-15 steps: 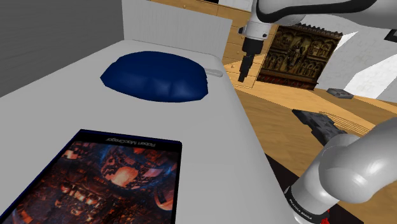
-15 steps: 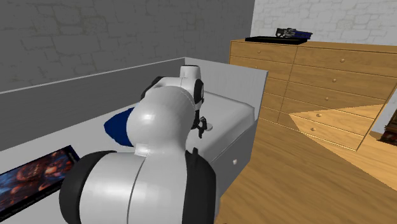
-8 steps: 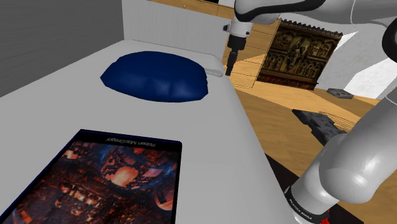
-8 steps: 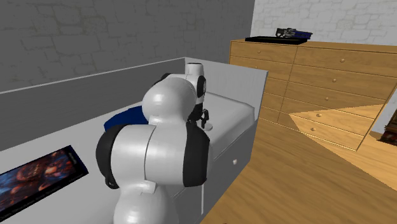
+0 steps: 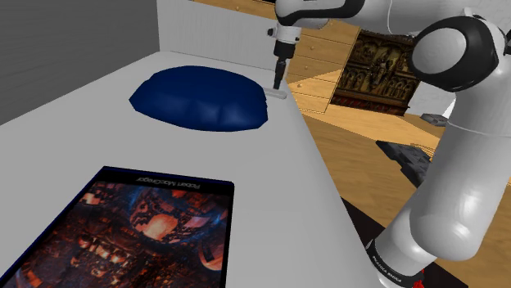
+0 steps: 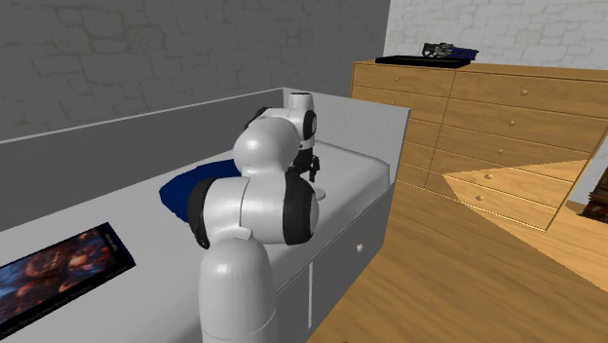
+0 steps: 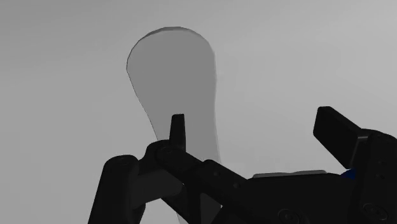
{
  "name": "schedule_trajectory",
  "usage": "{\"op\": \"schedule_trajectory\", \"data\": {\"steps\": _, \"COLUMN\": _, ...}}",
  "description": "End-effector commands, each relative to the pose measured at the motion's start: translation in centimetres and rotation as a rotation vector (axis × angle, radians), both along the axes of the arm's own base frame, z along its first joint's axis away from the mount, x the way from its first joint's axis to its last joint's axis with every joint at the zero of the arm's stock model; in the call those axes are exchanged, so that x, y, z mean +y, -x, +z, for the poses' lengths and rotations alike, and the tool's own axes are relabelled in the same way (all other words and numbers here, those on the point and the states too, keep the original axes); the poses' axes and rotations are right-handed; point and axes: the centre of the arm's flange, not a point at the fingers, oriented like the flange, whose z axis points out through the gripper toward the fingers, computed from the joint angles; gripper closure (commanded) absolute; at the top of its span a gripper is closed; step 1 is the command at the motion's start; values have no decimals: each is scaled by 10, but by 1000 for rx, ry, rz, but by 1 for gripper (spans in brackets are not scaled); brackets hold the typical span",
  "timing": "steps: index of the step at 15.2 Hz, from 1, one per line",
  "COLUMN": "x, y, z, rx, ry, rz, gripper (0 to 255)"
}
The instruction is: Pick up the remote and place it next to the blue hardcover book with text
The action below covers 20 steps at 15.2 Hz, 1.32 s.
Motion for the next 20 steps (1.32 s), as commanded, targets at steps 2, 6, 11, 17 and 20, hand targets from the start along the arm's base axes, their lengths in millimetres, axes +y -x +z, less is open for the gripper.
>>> {"op": "schedule_trajectory", "data": {"steps": 2, "x": -1, "y": -39, "z": -6, "rx": -11, "ry": 3, "rz": 66, "gripper": 0}}
{"op": "schedule_trajectory", "data": {"steps": 6, "x": 0, "y": -61, "z": -18, "rx": -18, "ry": 4, "rz": 102, "gripper": 0}}
{"op": "schedule_trajectory", "data": {"steps": 11, "x": -1, "y": -61, "z": -44, "rx": -18, "ry": 4, "rz": 102, "gripper": 0}}
{"op": "schedule_trajectory", "data": {"steps": 17, "x": -1, "y": -61, "z": -47, "rx": -18, "ry": 4, "rz": 102, "gripper": 0}}
{"op": "schedule_trajectory", "data": {"steps": 20, "x": -1, "y": -61, "z": -47, "rx": -17, "ry": 4, "rz": 102, "gripper": 255}}
